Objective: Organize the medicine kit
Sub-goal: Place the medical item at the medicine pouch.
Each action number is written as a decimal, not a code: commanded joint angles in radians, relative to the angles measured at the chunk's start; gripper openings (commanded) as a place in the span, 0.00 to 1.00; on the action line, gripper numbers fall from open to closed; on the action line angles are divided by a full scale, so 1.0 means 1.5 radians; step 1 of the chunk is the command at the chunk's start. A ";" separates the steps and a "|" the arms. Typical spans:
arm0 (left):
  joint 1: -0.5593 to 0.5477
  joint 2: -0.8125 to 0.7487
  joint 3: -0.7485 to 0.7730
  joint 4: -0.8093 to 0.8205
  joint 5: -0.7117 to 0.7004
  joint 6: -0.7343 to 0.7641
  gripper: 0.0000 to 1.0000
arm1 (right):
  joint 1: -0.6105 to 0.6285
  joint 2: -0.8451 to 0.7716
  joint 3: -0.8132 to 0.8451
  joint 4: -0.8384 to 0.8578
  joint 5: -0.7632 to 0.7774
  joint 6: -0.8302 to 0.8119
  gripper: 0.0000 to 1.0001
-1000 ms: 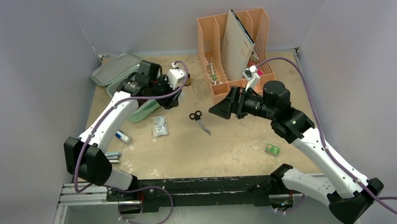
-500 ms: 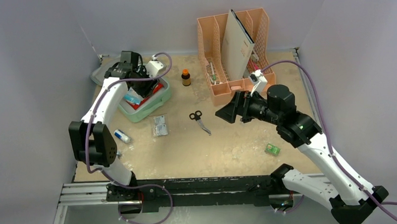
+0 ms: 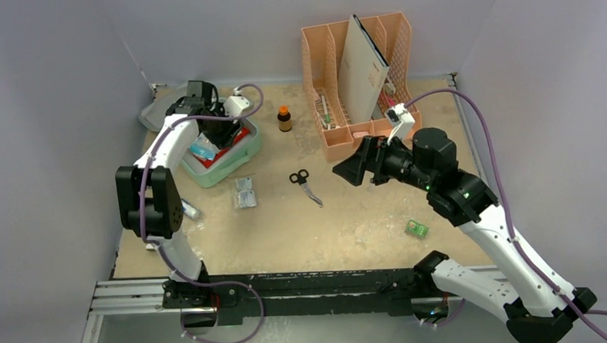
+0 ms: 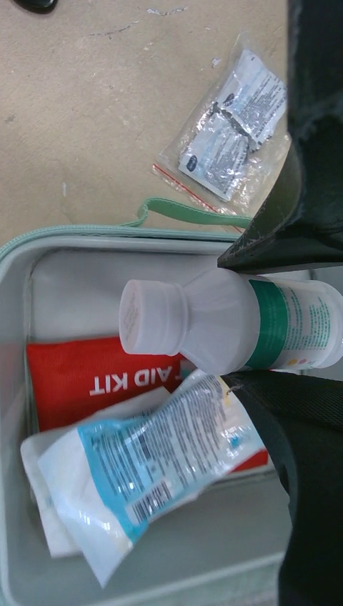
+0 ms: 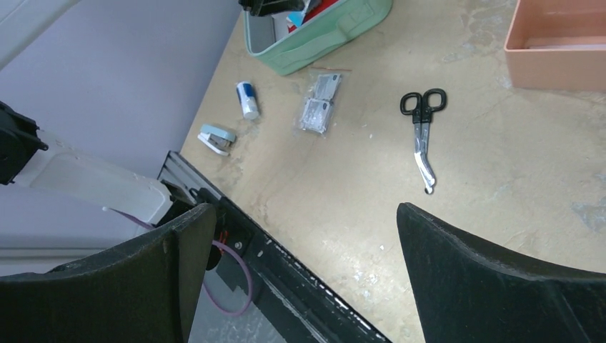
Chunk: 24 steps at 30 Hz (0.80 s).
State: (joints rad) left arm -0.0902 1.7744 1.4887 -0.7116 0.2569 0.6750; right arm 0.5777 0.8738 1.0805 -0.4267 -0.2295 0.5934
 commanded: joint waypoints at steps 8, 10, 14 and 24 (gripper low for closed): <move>0.008 0.105 0.096 0.004 0.077 -0.004 0.18 | 0.003 -0.009 0.035 -0.005 0.052 -0.029 0.99; 0.008 0.118 0.109 0.007 0.090 -0.010 0.18 | 0.003 -0.009 0.033 -0.006 0.052 -0.028 0.99; 0.008 0.142 0.130 0.001 0.123 -0.025 0.20 | 0.003 -0.016 0.025 -0.006 0.063 -0.028 0.99; 0.008 0.195 0.157 0.014 0.153 -0.079 0.31 | 0.003 -0.024 0.027 -0.013 0.081 -0.033 0.99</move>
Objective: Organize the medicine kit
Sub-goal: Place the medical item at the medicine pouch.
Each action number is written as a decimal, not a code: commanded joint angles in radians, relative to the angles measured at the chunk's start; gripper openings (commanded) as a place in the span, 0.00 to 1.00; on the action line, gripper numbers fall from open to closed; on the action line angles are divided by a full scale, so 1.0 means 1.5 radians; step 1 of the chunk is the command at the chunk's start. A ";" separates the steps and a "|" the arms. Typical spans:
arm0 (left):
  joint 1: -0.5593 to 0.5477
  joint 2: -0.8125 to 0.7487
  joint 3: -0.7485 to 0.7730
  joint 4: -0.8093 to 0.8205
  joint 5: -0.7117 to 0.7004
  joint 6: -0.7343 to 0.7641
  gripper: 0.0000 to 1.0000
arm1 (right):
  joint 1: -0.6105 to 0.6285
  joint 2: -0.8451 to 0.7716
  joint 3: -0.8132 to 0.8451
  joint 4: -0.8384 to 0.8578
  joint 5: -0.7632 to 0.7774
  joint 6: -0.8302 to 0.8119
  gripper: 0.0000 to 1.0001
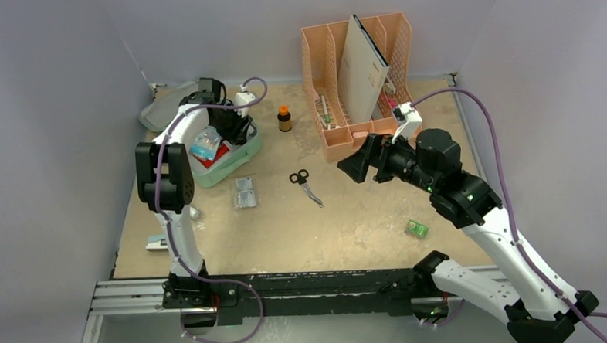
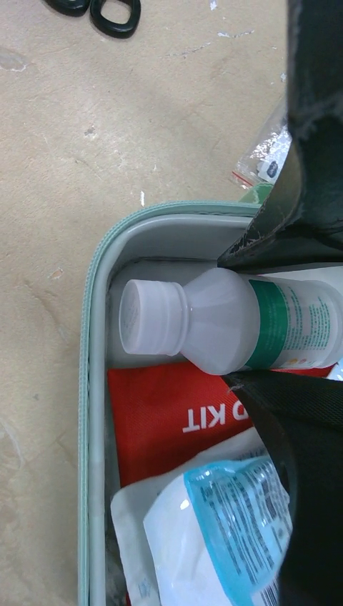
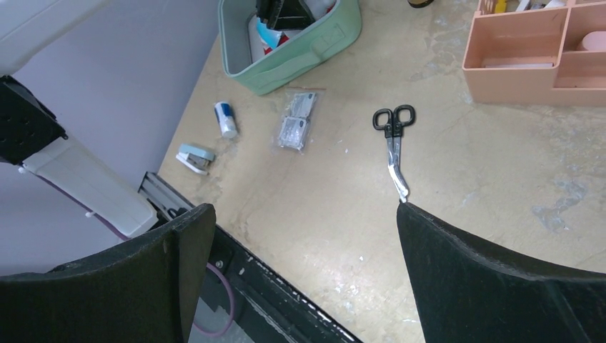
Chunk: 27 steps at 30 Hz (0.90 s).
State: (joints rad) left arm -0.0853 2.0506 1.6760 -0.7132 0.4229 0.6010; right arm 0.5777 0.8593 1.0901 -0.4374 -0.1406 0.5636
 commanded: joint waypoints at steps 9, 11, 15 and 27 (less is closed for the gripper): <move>0.005 -0.003 0.026 0.007 0.051 -0.028 0.44 | 0.003 -0.011 0.032 -0.001 0.020 -0.018 0.99; 0.005 -0.004 0.026 0.003 0.060 -0.024 0.48 | 0.003 -0.010 0.032 -0.004 0.014 -0.019 0.99; 0.005 -0.008 0.031 -0.001 0.066 -0.022 0.53 | 0.003 -0.018 0.023 -0.010 0.014 -0.018 0.99; 0.005 -0.041 0.036 0.007 0.080 -0.034 0.63 | 0.004 -0.027 0.017 -0.007 0.018 -0.017 0.99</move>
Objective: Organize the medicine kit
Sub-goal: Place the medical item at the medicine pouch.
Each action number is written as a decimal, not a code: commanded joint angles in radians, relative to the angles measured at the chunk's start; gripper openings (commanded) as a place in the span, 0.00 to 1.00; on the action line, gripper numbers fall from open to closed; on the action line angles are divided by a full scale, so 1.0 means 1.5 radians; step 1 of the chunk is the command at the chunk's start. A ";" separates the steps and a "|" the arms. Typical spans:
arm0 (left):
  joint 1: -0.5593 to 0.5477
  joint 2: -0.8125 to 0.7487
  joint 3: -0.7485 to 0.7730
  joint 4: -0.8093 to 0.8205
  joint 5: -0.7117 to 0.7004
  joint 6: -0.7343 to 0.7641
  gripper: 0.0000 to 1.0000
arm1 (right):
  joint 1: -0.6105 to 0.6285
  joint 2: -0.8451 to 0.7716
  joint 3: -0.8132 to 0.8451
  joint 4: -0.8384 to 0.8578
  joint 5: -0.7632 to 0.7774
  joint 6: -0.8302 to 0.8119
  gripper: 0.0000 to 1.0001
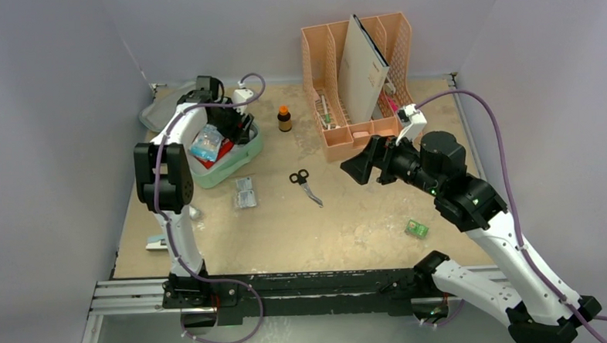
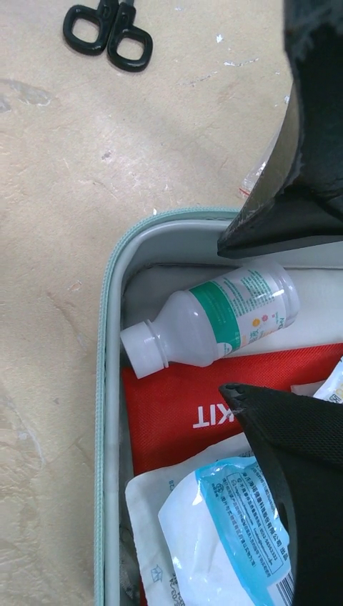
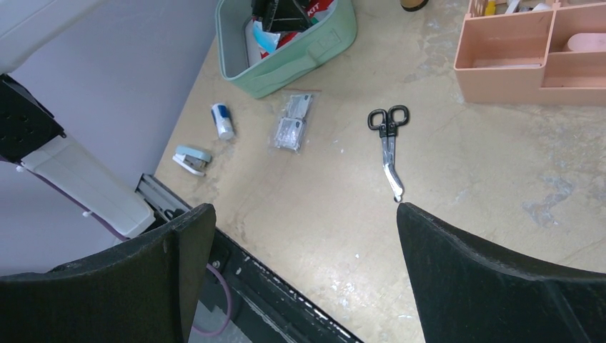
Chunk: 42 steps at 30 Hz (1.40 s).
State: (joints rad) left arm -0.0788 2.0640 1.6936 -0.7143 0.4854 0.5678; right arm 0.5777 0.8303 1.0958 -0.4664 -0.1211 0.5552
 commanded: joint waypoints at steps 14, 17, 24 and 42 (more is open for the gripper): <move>0.000 -0.214 -0.003 0.107 -0.040 -0.251 0.81 | 0.003 0.011 -0.004 -0.010 0.035 0.016 0.99; 0.000 -0.274 -0.026 0.098 -0.044 -0.289 0.83 | 0.004 0.033 0.001 -0.026 0.064 0.028 0.99; 0.000 -0.429 -0.171 0.154 0.058 -0.466 0.87 | 0.003 0.131 0.033 0.029 0.085 0.002 0.96; 0.001 -0.622 -0.400 0.108 -0.074 -0.598 0.91 | 0.005 0.537 0.249 0.229 0.187 -0.193 0.61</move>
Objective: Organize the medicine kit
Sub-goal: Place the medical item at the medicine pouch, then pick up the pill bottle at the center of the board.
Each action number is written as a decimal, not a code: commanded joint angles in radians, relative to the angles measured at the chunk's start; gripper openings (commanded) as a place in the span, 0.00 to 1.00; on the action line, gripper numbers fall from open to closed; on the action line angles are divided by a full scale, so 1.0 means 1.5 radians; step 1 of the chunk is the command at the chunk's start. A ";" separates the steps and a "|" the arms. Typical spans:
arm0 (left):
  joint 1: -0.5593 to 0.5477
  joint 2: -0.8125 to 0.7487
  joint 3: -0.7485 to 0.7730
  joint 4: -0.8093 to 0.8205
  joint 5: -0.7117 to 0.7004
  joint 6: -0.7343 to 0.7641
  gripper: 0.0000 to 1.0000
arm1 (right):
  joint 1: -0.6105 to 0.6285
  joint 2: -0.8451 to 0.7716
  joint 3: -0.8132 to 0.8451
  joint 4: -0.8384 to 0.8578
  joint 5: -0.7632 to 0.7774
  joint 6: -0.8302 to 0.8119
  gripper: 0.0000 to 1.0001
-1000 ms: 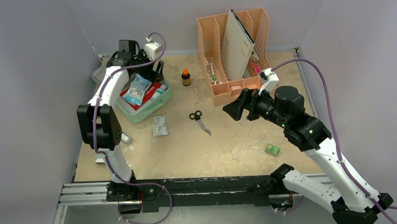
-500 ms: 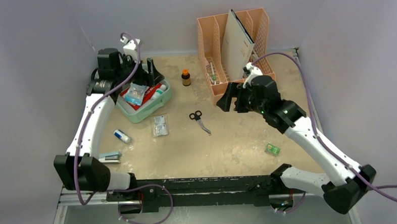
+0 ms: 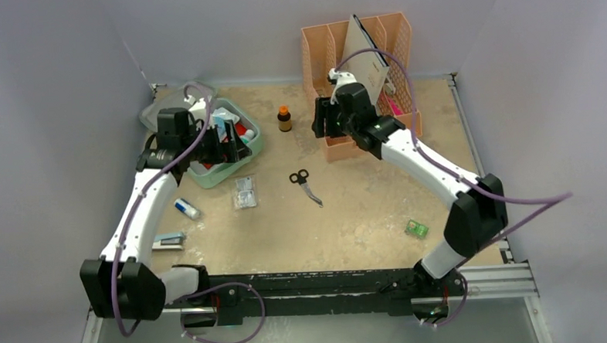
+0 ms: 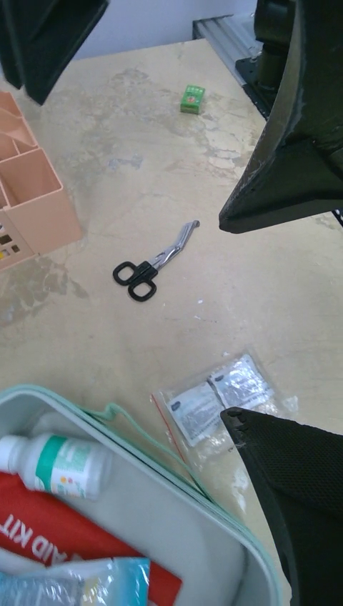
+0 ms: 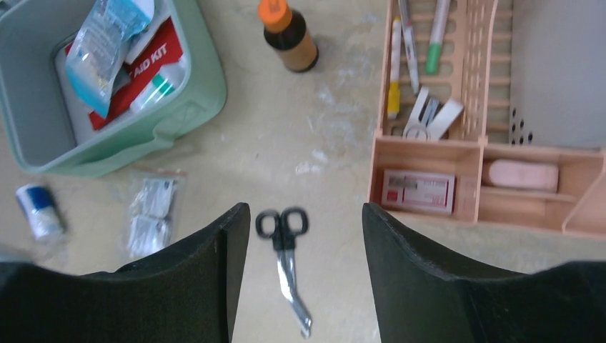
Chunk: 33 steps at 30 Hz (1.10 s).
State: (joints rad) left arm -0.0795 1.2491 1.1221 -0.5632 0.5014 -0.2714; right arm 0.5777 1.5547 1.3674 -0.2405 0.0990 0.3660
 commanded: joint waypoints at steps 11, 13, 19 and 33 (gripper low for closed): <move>0.002 -0.136 -0.087 0.009 -0.086 -0.035 0.92 | 0.021 0.319 0.285 0.153 0.036 -0.181 0.66; 0.002 -0.141 -0.084 0.008 -0.080 -0.030 0.91 | 0.022 0.361 0.326 0.150 0.036 -0.201 0.68; 0.001 -0.162 -0.087 0.012 -0.071 -0.021 0.90 | 0.023 0.469 0.432 0.138 0.057 -0.256 0.65; 0.001 -0.160 -0.087 0.012 -0.060 -0.020 0.89 | 0.023 0.577 0.529 0.132 0.015 -0.265 0.59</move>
State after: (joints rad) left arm -0.0795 1.0161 0.9897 -0.5770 0.3904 -0.3183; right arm 0.6086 2.3951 2.0754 -0.0559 0.1608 -0.0208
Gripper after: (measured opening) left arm 0.898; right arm 0.615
